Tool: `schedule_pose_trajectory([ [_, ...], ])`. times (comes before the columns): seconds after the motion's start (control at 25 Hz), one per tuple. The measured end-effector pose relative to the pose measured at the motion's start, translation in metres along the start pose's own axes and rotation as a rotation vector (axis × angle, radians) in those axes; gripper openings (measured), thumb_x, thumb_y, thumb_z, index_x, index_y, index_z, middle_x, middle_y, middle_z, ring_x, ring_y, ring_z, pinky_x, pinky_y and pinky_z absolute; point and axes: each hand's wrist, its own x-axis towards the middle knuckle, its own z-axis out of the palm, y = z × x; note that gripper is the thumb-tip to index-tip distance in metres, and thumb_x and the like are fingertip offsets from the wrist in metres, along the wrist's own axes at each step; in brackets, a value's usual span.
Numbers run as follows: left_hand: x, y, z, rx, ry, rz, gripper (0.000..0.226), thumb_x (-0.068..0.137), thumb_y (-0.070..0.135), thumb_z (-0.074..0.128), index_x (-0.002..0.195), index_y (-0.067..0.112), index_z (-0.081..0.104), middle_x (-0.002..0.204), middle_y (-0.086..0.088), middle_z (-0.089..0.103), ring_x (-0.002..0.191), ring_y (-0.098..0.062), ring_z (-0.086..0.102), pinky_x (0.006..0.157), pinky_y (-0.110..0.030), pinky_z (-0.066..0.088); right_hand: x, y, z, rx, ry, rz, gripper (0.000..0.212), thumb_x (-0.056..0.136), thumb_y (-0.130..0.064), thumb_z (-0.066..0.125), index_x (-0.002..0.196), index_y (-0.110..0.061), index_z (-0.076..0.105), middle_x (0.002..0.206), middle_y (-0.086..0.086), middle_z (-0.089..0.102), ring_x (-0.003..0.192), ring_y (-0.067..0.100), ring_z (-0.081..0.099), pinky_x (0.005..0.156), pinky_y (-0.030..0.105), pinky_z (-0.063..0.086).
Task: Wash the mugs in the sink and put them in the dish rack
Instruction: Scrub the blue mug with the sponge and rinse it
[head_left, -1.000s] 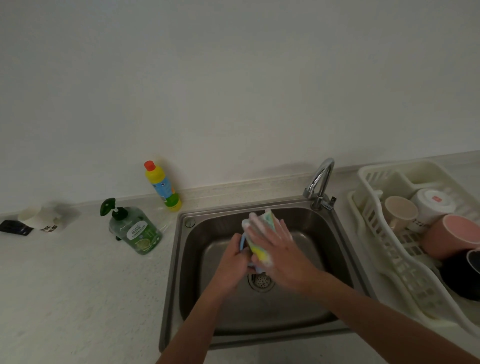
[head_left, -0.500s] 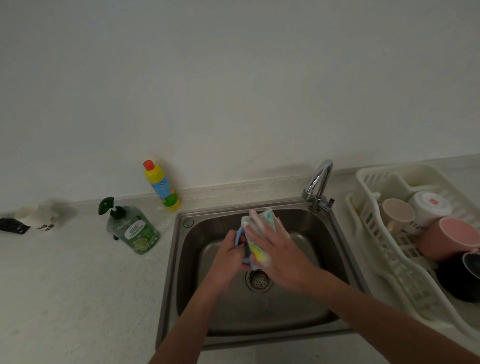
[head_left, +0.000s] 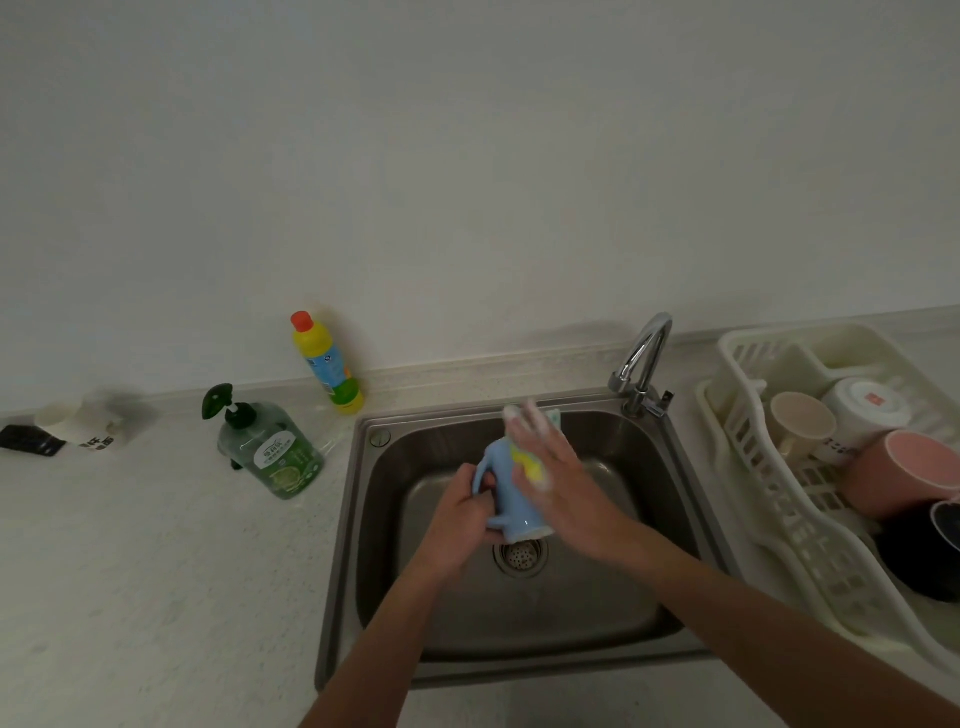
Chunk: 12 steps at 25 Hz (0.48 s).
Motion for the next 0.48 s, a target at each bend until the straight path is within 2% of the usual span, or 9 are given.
schedule_pose_trajectory([
  [0.08, 0.003, -0.001, -0.004, -0.015, 0.092, -0.012, 0.016, 0.100, 0.005, 0.044, 0.113, 0.004, 0.055, 0.108, -0.018, 0.064, 0.090, -0.024, 0.070, 0.063, -0.027, 0.057, -0.007, 0.006, -0.004, 0.182, -0.030, 0.126, 0.060, 0.103, -0.046, 0.036, 0.154, -0.043, 0.004, 0.161, -0.022, -0.012, 0.151, 0.005, -0.005, 0.123, 0.043, 0.017],
  [0.16, 0.009, -0.001, -0.004, 0.012, 0.149, 0.014, 0.014, 0.101, 0.006, 0.043, 0.111, 0.005, 0.053, 0.107, -0.016, 0.064, 0.091, -0.024, 0.068, 0.068, -0.032, 0.059, -0.018, 0.005, 0.006, 0.030, -0.047, 0.061, 0.063, 0.104, -0.041, 0.039, 0.156, -0.035, 0.003, 0.163, -0.014, -0.016, 0.151, 0.010, -0.010, 0.123, 0.042, 0.015],
  [0.24, 0.009, -0.001, 0.002, 0.047, 0.079, 0.039, 0.015, 0.100, 0.004, 0.042, 0.112, 0.006, 0.052, 0.108, -0.016, 0.064, 0.092, -0.023, 0.068, 0.072, -0.034, 0.060, -0.019, 0.007, 0.019, -0.292, -0.043, -0.138, 0.063, 0.102, -0.045, 0.035, 0.158, -0.030, 0.008, 0.164, -0.008, -0.016, 0.151, 0.017, -0.019, 0.122, 0.040, 0.000],
  [0.28, 0.006, -0.002, 0.005, 0.059, 0.021, 0.039, 0.017, 0.100, 0.003, 0.043, 0.114, 0.006, 0.051, 0.109, -0.015, 0.064, 0.094, -0.022, 0.068, 0.072, -0.033, 0.060, -0.014, 0.005, 0.016, -0.369, -0.033, -0.171, 0.062, 0.102, -0.048, 0.031, 0.157, -0.030, 0.011, 0.164, -0.010, -0.016, 0.150, 0.017, -0.022, 0.120, 0.039, -0.007],
  [0.32, 0.002, -0.001, 0.008, 0.076, -0.025, 0.035, 0.019, 0.099, 0.001, 0.043, 0.115, 0.006, 0.051, 0.109, -0.015, 0.064, 0.094, -0.022, 0.068, 0.070, -0.030, 0.059, -0.008, 0.002, 0.010, -0.347, -0.028, -0.164, 0.060, 0.102, -0.048, 0.032, 0.157, -0.032, 0.013, 0.163, -0.014, -0.015, 0.149, 0.014, -0.023, 0.119, 0.037, -0.009],
  [0.36, -0.001, -0.002, 0.009, 0.090, -0.044, 0.029, 0.020, 0.099, 0.001, 0.042, 0.116, 0.005, 0.051, 0.110, -0.015, 0.063, 0.095, -0.022, 0.067, 0.067, -0.028, 0.058, -0.003, -0.001, 0.000, -0.228, -0.029, -0.119, 0.059, 0.103, -0.047, 0.035, 0.157, -0.035, 0.014, 0.163, -0.017, -0.013, 0.149, 0.009, -0.021, 0.121, 0.037, -0.005],
  [0.44, -0.002, -0.003, 0.006, 0.062, -0.003, 0.003, 0.019, 0.099, 0.001, 0.042, 0.115, 0.002, 0.052, 0.111, -0.018, 0.062, 0.094, -0.024, 0.067, 0.062, -0.025, 0.057, -0.002, 0.006, -0.014, 0.104, -0.029, 0.072, 0.062, 0.101, -0.049, 0.037, 0.156, -0.039, 0.010, 0.163, -0.019, -0.009, 0.150, 0.005, -0.010, 0.122, 0.040, 0.014],
  [0.48, -0.001, -0.003, 0.003, 0.022, 0.039, -0.014, 0.017, 0.100, 0.002, 0.043, 0.114, 0.002, 0.053, 0.111, -0.019, 0.062, 0.093, -0.026, 0.068, 0.061, -0.026, 0.057, -0.007, 0.011, -0.016, 0.183, -0.041, 0.140, 0.065, 0.099, -0.051, 0.037, 0.156, -0.041, 0.007, 0.163, -0.019, -0.009, 0.150, 0.007, -0.005, 0.121, 0.041, 0.023],
])
